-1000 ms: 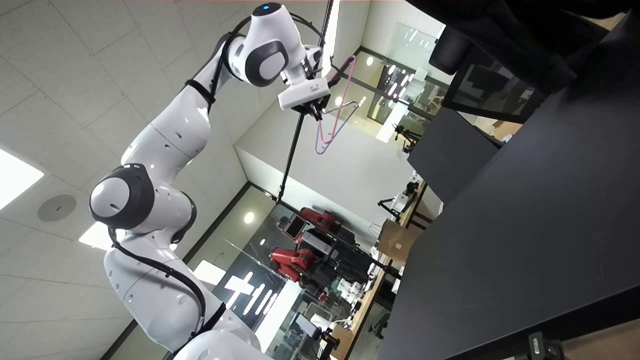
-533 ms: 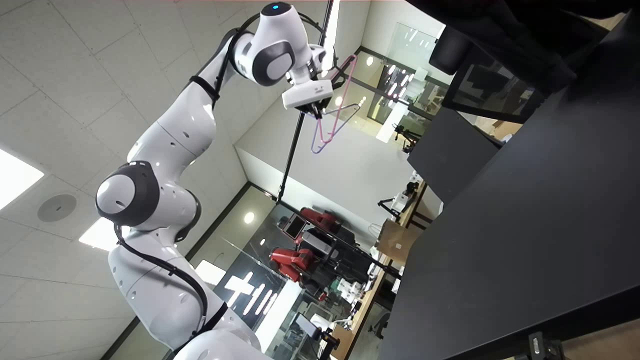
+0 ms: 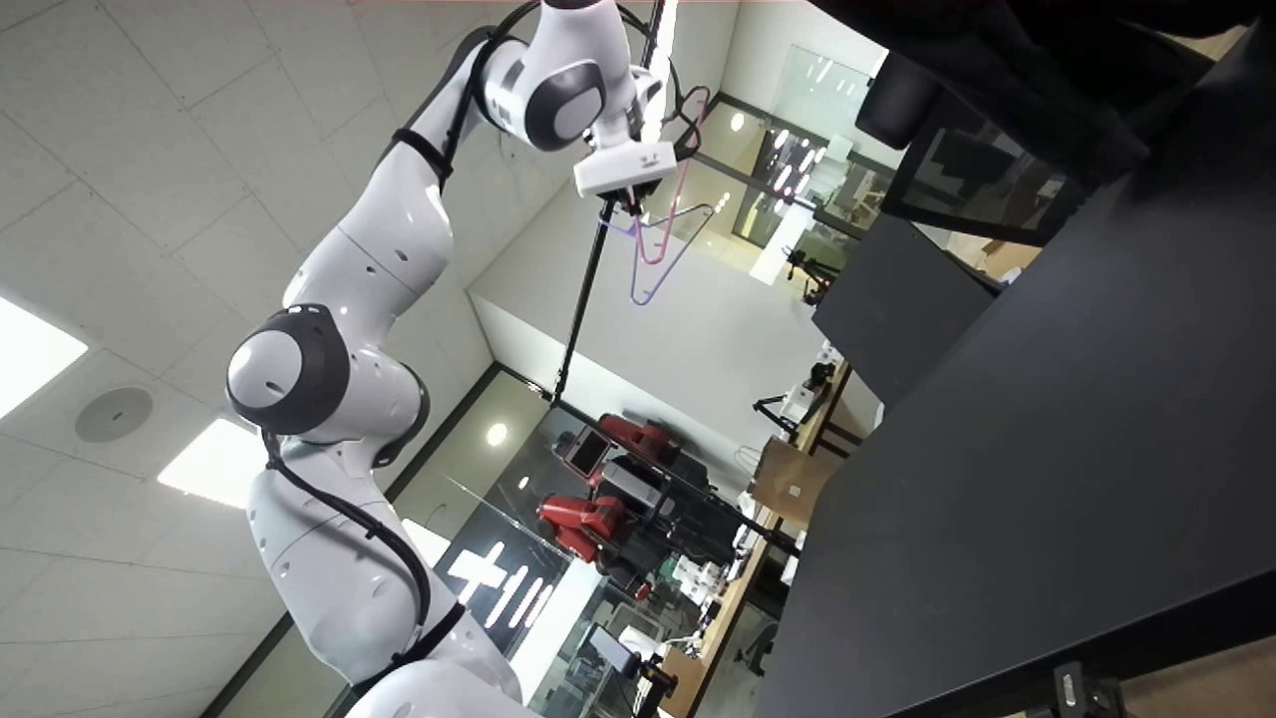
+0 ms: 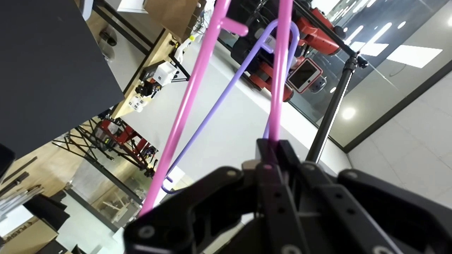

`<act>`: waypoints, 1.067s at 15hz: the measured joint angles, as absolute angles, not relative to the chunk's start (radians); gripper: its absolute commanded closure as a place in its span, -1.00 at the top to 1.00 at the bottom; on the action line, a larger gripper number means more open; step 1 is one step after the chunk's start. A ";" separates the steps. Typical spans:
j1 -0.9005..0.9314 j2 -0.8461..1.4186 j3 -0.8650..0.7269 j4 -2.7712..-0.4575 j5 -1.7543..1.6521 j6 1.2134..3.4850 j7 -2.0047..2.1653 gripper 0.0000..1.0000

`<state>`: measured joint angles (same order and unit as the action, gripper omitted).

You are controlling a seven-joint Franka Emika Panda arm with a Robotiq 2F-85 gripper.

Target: Pick up the hanger and hang it

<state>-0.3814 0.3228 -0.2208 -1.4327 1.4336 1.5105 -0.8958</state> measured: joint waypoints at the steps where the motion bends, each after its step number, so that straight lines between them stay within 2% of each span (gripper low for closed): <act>1: -0.386 0.339 -0.221 -1.410 1.441 1.508 -0.894 -0.96; 16: -0.442 0.576 -0.201 -1.060 1.501 1.543 -0.781 -0.96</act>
